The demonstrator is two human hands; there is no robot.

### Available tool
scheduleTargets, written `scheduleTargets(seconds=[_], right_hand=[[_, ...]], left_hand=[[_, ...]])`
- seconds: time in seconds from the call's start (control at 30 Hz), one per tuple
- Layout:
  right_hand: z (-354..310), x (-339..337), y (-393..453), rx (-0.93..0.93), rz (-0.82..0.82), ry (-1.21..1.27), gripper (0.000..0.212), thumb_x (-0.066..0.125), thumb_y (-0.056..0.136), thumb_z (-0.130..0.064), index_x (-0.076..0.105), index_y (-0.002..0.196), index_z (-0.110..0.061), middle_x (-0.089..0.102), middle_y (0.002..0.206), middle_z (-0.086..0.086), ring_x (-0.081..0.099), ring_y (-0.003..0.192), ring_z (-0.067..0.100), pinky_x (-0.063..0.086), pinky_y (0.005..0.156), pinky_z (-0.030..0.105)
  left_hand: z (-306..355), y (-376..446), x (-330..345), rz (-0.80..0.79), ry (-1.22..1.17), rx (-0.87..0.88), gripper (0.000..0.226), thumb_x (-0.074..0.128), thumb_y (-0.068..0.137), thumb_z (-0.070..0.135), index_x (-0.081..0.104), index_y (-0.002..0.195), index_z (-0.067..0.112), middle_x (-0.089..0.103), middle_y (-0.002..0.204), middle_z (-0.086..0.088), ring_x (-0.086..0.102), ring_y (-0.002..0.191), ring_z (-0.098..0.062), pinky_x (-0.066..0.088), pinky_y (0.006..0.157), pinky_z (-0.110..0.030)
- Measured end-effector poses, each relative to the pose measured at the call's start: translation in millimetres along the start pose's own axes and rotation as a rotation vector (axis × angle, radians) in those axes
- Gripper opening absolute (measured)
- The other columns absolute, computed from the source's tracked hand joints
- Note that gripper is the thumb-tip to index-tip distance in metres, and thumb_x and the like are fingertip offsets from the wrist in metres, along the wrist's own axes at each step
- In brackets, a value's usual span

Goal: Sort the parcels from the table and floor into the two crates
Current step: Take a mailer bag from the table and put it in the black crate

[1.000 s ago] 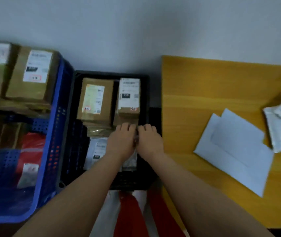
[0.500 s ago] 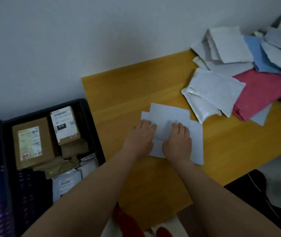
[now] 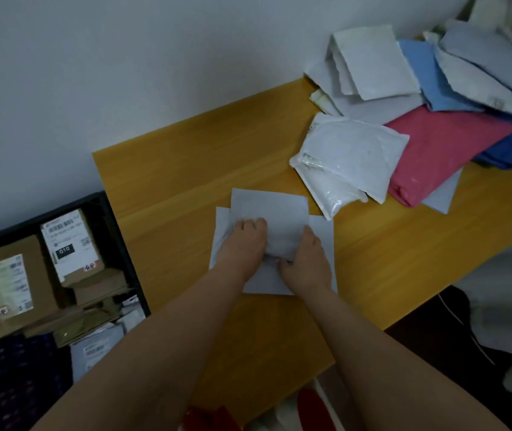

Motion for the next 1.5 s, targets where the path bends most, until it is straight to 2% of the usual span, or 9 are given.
scheduleTargets(seconds=[0.1,0.23,0.33,0.47,0.57,0.67,0.83,1.0,1.5], right_hand=[[-3,-10,3,0.007,0.108,0.165,0.088,0.068,0.084,-0.022,0.013,0.151,-0.007,0.034,0.144,0.014,0.042,0.127,0.03,0.045,0.092,0.039],[-17,-19,12,0.111,0.195,0.417,0.085,0.066,0.089,-0.024,0.012,0.152,-0.004,0.028,0.153,0.014,0.031,0.14,0.027,0.03,0.108,0.028],[-41,-16,17,0.095,0.212,0.578,0.072,0.058,0.095,-0.035,0.022,0.148,-0.002,0.036,0.149,0.015,0.037,0.137,0.029,0.034,0.112,0.038],[-70,-10,15,0.087,0.166,0.736,0.058,0.047,0.099,-0.042,0.033,0.143,-0.007,0.057,0.123,0.004,0.057,0.105,0.012,0.045,0.08,0.011],[-78,-6,16,0.108,0.159,0.853,0.028,0.054,0.098,-0.032,0.057,0.112,-0.008,0.066,0.104,0.007,0.066,0.096,0.022,0.057,0.081,0.036],[-80,-4,12,0.128,0.173,0.895,0.013,0.061,0.095,-0.022,0.058,0.097,-0.009,0.069,0.1,0.014,0.068,0.094,0.027,0.057,0.083,0.048],[-85,2,2,0.079,0.197,0.846,0.014,0.063,0.094,-0.021,0.057,0.085,-0.013,0.068,0.087,0.008,0.067,0.084,0.023,0.058,0.074,0.038],[-88,10,-8,0.022,0.173,0.724,0.009,0.06,0.095,-0.018,0.06,0.093,-0.009,0.067,0.088,0.007,0.066,0.084,0.02,0.057,0.073,0.034],[-175,136,-68,-0.332,-0.316,0.234,0.036,0.052,0.096,-0.007,0.052,0.131,-0.017,0.064,0.117,0.002,0.06,0.102,0.016,0.045,0.078,0.026]], left_hand=[[-21,-3,-15,0.002,-0.24,-0.079,0.022,0.034,0.098,0.006,0.043,0.119,0.008,0.057,0.111,-0.013,0.056,0.094,-0.029,0.039,0.068,-0.035],[-48,-15,-41,0.232,-0.564,-0.247,0.019,0.038,0.102,0.011,0.055,0.108,0.006,0.06,0.096,-0.012,0.056,0.083,-0.03,0.04,0.063,-0.034],[-56,-20,-56,0.357,-0.863,-0.326,0.021,0.041,0.101,0.012,0.056,0.115,0.005,0.063,0.104,-0.009,0.057,0.089,-0.02,0.041,0.067,-0.026],[-62,-30,-63,0.341,-1.098,-0.319,0.027,0.046,0.101,0.014,0.05,0.127,0.01,0.06,0.113,0.0,0.056,0.102,-0.013,0.046,0.08,-0.024],[-70,-41,-60,0.343,-1.193,-0.323,0.022,0.047,0.101,0.014,0.05,0.122,0.014,0.062,0.109,0.003,0.059,0.098,-0.012,0.05,0.075,-0.021],[-82,-53,-58,0.386,-1.154,-0.391,0.022,0.048,0.101,0.017,0.054,0.121,0.014,0.062,0.105,0.005,0.058,0.089,-0.007,0.047,0.066,-0.017],[-96,-67,-56,0.41,-1.099,-0.407,0.022,0.047,0.101,0.015,0.057,0.119,0.007,0.064,0.11,-0.003,0.061,0.096,-0.015,0.052,0.075,-0.026],[-109,-79,-48,0.475,-0.912,-0.414,0.008,0.048,0.1,0.016,0.054,0.107,0.017,0.056,0.091,0.01,0.05,0.076,0.003,0.04,0.054,-0.006],[-230,-227,9,0.566,-0.734,-0.7,0.043,0.049,0.094,0.001,0.049,0.135,0.013,0.063,0.099,0.0,0.056,0.084,-0.01,0.038,0.062,-0.008]])
Point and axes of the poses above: each hand's wrist, its own y-axis towards the middle knuckle, its own x-axis out of the palm, z = x × y, the point moved 3 cm from there along y, towards the middle knuckle
